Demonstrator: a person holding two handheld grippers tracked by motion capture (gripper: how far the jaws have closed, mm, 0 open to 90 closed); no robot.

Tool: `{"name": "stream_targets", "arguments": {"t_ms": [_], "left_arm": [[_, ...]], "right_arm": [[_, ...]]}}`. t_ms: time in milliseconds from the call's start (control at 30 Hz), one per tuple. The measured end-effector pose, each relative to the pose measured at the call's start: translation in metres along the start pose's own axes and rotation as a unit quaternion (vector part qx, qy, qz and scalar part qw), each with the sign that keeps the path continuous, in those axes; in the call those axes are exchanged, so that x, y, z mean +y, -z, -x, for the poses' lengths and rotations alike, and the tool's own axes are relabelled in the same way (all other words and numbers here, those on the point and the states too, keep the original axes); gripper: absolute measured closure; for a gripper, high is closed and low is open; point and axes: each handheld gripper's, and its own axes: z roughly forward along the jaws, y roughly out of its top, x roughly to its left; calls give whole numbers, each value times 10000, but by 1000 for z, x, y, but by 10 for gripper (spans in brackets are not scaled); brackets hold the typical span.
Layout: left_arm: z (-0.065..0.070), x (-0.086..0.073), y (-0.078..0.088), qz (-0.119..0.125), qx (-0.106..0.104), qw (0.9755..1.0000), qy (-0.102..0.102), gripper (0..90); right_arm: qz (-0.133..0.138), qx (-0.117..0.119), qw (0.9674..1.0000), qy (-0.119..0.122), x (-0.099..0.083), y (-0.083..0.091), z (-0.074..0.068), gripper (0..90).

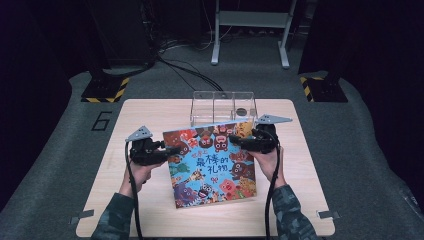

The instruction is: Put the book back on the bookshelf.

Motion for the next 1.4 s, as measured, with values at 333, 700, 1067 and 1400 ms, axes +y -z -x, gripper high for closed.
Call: {"name": "stream_targets", "arguments": {"t_ms": [333,700,1067,1400], "left_arm": [[7,10,12,123,65,9989,-447,553],[11,18,19,228,103,9971,-723,587],[5,16,21,275,41,9972,-695,604],[1,22,26,208,60,9964,-823,627]], "right_arm": [[161,-24,9998,140,6,4,-6,391],[327,-129,9991,255,9,7,-12,367],[316,-176,9986,380,12,2,-14,363],[313,-173,9984,428,18,-2,-16,355]]}}
